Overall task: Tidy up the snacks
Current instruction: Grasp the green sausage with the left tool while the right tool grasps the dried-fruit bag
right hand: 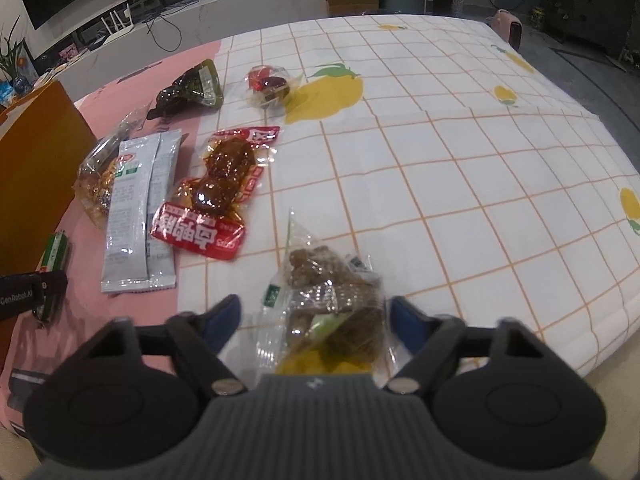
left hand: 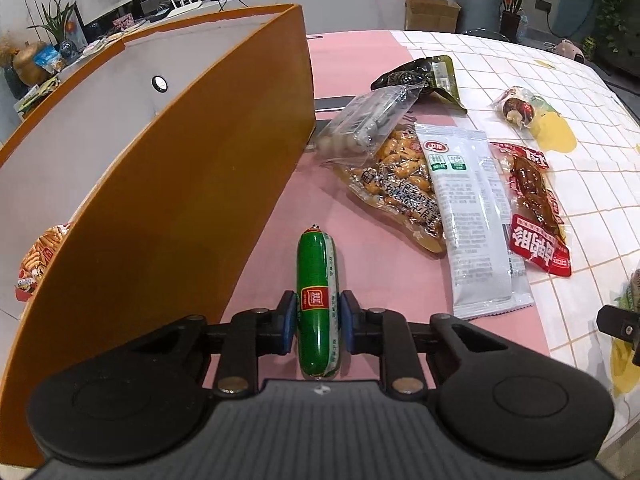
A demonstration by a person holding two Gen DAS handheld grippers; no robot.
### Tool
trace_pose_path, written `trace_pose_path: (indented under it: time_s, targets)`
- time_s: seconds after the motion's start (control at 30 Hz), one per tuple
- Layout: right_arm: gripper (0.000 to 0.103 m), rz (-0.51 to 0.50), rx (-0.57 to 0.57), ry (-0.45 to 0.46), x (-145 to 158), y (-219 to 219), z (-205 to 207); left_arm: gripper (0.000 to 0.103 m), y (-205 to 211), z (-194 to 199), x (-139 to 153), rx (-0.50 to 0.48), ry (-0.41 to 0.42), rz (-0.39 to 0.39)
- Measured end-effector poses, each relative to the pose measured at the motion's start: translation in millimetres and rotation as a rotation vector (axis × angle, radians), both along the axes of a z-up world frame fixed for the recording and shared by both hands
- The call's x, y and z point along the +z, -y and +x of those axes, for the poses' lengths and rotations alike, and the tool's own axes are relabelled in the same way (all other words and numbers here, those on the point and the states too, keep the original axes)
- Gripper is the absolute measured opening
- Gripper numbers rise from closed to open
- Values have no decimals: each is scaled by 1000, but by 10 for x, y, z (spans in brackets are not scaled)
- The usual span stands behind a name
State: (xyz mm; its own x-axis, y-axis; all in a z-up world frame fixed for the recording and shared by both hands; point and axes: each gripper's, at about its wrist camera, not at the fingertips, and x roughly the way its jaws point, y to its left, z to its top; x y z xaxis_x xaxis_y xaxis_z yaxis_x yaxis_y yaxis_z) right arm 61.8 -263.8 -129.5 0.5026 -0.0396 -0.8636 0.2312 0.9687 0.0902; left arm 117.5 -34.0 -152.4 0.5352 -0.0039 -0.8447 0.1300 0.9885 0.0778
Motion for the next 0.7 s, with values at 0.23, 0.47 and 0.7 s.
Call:
trace_pose_path:
  time_s: [0.23,0.47,0.7]
  targets:
    - [49,-20,18,6,52,-26,-20,25,-2,-26,69,-6,2,-29]
    - [44,-29,43,30,197,-78,-36,25,-14,-104,274,-7,38,-63]
    - [43,-11,62,94,497,-148,-68,25,-117,-206,548,9,76,-113]
